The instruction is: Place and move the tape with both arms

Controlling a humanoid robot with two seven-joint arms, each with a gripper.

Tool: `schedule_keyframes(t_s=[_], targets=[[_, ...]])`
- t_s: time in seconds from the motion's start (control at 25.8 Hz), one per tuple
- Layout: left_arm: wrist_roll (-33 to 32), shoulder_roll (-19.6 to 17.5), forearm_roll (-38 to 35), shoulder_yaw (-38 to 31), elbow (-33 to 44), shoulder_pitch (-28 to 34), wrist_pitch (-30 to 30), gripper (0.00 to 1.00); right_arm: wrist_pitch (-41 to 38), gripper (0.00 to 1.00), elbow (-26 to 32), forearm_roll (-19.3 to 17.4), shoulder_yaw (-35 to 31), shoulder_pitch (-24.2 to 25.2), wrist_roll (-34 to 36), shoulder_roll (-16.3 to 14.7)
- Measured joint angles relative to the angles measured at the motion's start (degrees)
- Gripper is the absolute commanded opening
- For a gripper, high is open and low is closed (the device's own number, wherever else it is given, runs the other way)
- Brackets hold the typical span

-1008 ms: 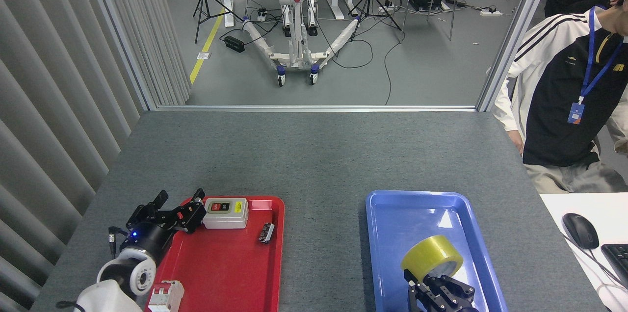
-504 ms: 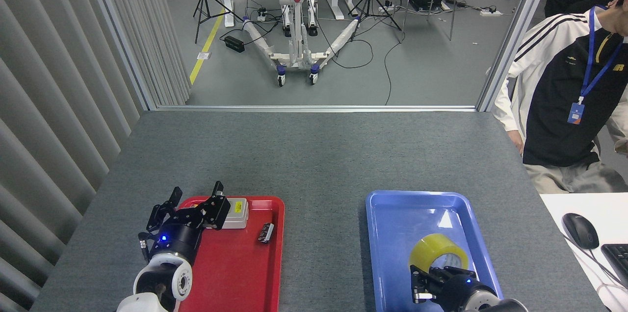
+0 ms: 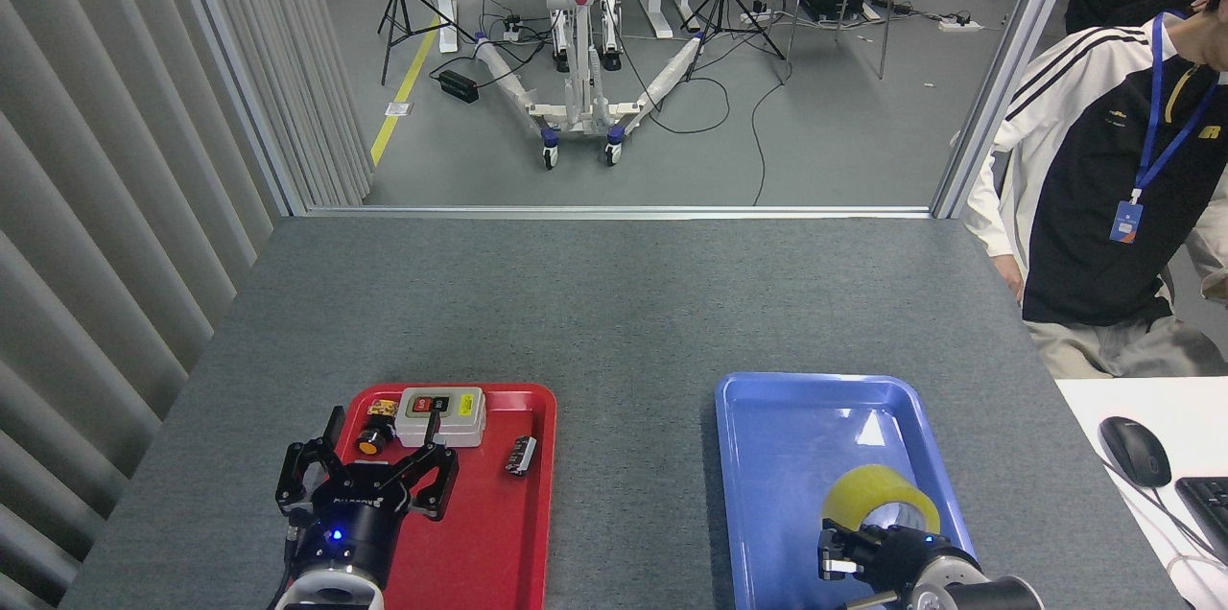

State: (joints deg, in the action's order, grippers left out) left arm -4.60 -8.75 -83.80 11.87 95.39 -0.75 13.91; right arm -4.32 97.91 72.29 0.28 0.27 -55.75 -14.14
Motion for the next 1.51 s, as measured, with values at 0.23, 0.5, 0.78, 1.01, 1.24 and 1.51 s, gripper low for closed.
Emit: schedule_keyframes(t_s=[0.23, 0.5, 0.78, 1.01, 1.24, 1.51], targets=[[1.5, -0.7, -0.1, 0.5, 1.2, 2.4, -0.9, 1.0, 0.1, 1.0, 0.0, -0.1, -0.4, 1.7, 6.5, 0.0], [4.7, 0.8, -0.2, -1.1, 2.1, 5.4, -5.2, 1.0, 0.1, 1.0, 0.0, -0.2, -0.8, 3.2, 15.3, 0.0], [5.9, 1.1, -0.1, -1.4, 2.4, 5.7, -6.5, 1.0, 0.1, 1.0, 0.4, -0.2, -1.4, 4.9, 19.9, -0.1], [6.5, 1.2, -0.1, -1.6, 2.5, 5.8, -8.1, 1.0, 0.1, 1.0, 0.1, 1.3, -4.0, 7.9, 41.6, 0.5], [6.7, 1.8, -0.1, -2.5, 2.3, 5.8, -8.6, 1.0, 2.3, 1.0, -1.5, 6.8, -4.3, 9.8, 57.9, 1.9], [6.4, 2.5, 0.0, -3.7, 2.1, 5.8, -9.3, 1.0, 3.8, 1.0, -2.8, 8.0, -4.3, 10.2, 61.4, 2.2]])
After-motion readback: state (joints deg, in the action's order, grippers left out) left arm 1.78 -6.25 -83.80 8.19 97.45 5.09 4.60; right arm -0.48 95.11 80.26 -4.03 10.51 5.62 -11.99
